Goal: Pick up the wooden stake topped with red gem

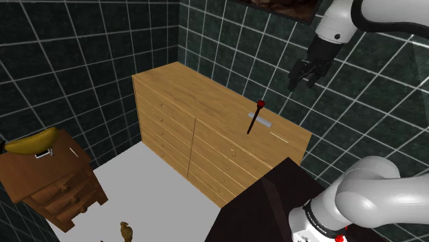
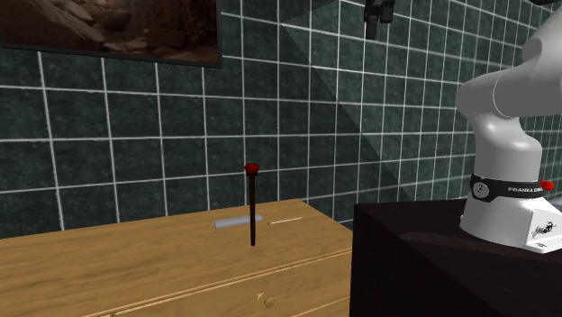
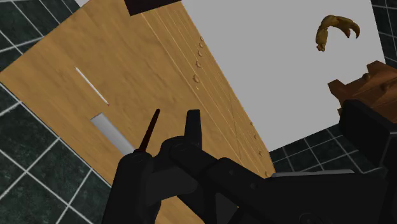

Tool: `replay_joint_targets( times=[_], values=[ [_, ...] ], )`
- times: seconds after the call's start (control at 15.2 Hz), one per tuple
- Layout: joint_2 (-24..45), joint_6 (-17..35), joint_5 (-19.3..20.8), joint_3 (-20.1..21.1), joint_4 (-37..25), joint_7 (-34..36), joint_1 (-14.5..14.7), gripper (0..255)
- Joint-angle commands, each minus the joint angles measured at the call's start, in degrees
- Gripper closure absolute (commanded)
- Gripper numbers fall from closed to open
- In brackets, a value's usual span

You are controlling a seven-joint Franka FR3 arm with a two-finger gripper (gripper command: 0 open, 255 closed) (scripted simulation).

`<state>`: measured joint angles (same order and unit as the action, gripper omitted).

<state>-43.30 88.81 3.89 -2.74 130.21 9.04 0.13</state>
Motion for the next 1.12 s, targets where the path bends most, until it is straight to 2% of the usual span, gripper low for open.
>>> replay_joint_targets(
  times=[0.0,0.59,1.06],
  values=[
    [0.0,0.0,0.0,0.0,0.0,0.0,0.0,0],
    [11.68,13.58,0.97,-8.78,1.5,-6.69,-1.84,0],
    [24.13,22.77,-1.6,-15.39,-1.46,-13.07,-2.3,0]
  ],
)
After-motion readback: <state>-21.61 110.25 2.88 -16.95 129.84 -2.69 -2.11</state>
